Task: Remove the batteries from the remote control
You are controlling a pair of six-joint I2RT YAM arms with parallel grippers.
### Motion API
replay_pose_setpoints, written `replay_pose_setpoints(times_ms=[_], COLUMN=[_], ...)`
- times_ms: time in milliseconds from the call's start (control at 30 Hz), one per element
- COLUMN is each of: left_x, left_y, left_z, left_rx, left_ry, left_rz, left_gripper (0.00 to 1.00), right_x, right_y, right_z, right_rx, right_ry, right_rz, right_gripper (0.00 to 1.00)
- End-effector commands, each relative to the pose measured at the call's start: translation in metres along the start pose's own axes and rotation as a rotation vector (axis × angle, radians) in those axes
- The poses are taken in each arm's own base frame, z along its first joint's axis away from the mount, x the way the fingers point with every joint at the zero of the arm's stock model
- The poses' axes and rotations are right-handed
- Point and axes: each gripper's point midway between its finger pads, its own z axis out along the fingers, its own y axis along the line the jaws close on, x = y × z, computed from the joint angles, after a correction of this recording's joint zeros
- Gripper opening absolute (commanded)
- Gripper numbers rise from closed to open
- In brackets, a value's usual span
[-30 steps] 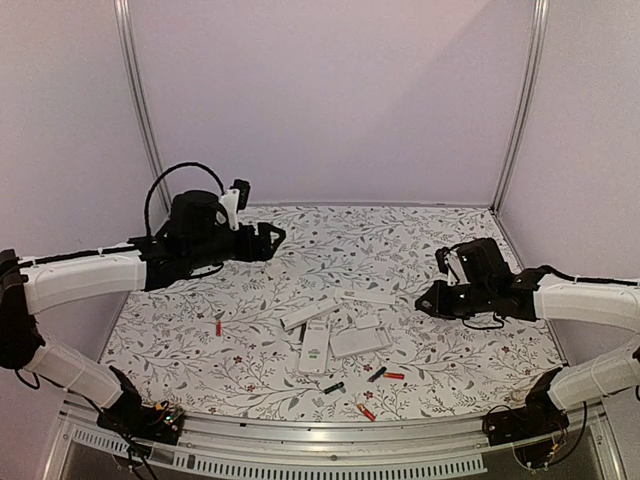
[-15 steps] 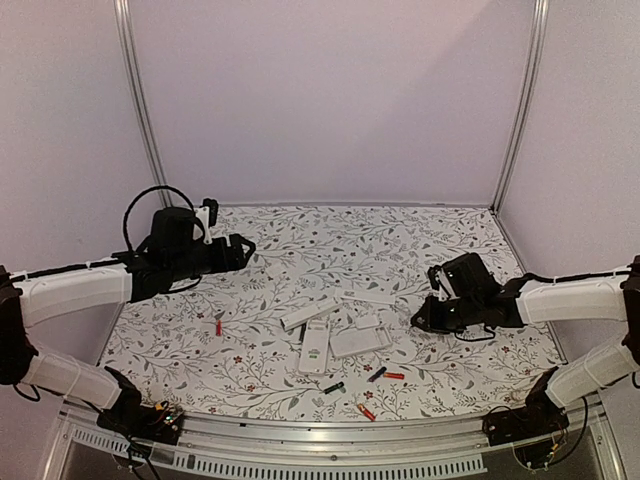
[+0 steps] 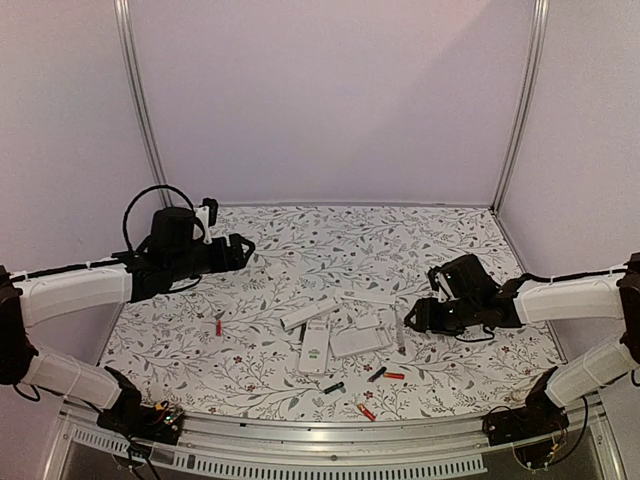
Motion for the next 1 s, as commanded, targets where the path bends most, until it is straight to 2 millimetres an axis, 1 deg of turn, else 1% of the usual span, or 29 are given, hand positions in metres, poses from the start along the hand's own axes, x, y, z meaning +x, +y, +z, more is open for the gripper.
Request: replay_pose_setpoints(times_ms=[0,67,167,200,267,367,433,467,533,567,600,667,733,767,833,867,900,933,967], left_x=[0.002,0.0,-0.002,-0.004,-0.009,-0.02,-0.028,-0.033,-0.042,-0.049,-0.054,-0.066,-0.074,-0.076,-0.077,-0.078,-0.076,-0.07,-0.069], left_y=[0.007,0.007,0.007,0.008,0.009,0.023,0.037,0.041,0.059,0.076,0.088,0.115,0.139,0.15,0.174,0.184,0.19,0.197,0.199], left_z=[-0.001,0.0,0.003,0.005,0.009,0.015,0.018,0.018,0.019,0.016,0.012,-0.001,-0.018,-0.028,-0.048,-0.058,-0.066,-0.073,-0.08], left_rx=[-0.022,-0.02,-0.018,-0.019,-0.018,-0.04,-0.046,-0.034,-0.055,-0.09,-0.114,-0.156,-0.192,-0.214,-0.3,-0.342,-0.381,-0.423,-0.448], left_ry=[-0.003,-0.007,-0.021,-0.027,-0.043,-0.08,-0.106,-0.117,-0.136,-0.15,-0.163,-0.207,-0.257,-0.286,-0.342,-0.367,-0.388,-0.403,-0.429], left_rz=[0.028,0.042,0.073,0.082,0.113,0.121,0.11,0.105,0.097,0.084,0.075,0.051,0.033,0.027,0.011,0.015,0.025,0.041,0.065], left_gripper=[0.89,0.89,0.89,0.89,0.89,0.9,0.9,0.9,0.9,0.9,0.9,0.9,0.91,0.91,0.92,0.93,0.94,0.95,0.95], right_x=[-0.01,-0.017,-0.038,-0.05,-0.071,-0.102,-0.124,-0.133,-0.151,-0.16,-0.166,-0.179,-0.19,-0.193,-0.197,-0.199,-0.201,-0.201,-0.201], right_y=[0.005,0.014,0.034,0.044,0.056,0.057,0.047,0.037,0.017,0.002,-0.012,-0.046,-0.079,-0.102,-0.128,-0.144,-0.154,-0.163,-0.168], right_z=[-0.006,-0.009,-0.016,-0.02,-0.025,-0.026,-0.025,-0.023,-0.022,-0.023,-0.024,-0.032,-0.048,-0.057,-0.075,-0.09,-0.101,-0.109,-0.121], right_rx=[0.002,-0.028,-0.08,-0.098,-0.116,-0.117,-0.109,-0.096,-0.09,-0.075,-0.062,-0.021,0.017,0.046,0.08,0.103,0.115,0.13,0.147], right_ry=[-0.039,-0.06,-0.109,-0.136,-0.177,-0.23,-0.266,-0.274,-0.303,-0.317,-0.329,-0.359,-0.401,-0.423,-0.473,-0.513,-0.548,-0.586,-0.632], right_rz=[-0.029,-0.061,-0.131,-0.15,-0.186,-0.212,-0.215,-0.208,-0.192,-0.179,-0.165,-0.13,-0.091,-0.057,-0.023,0.0,0.01,0.015,0.013], right_gripper=[0.68,0.75,0.87,0.91,0.98,0.99,0.99,0.99,0.99,0.99,0.99,0.99,0.99,0.99,0.99,0.99,0.99,0.99,0.99])
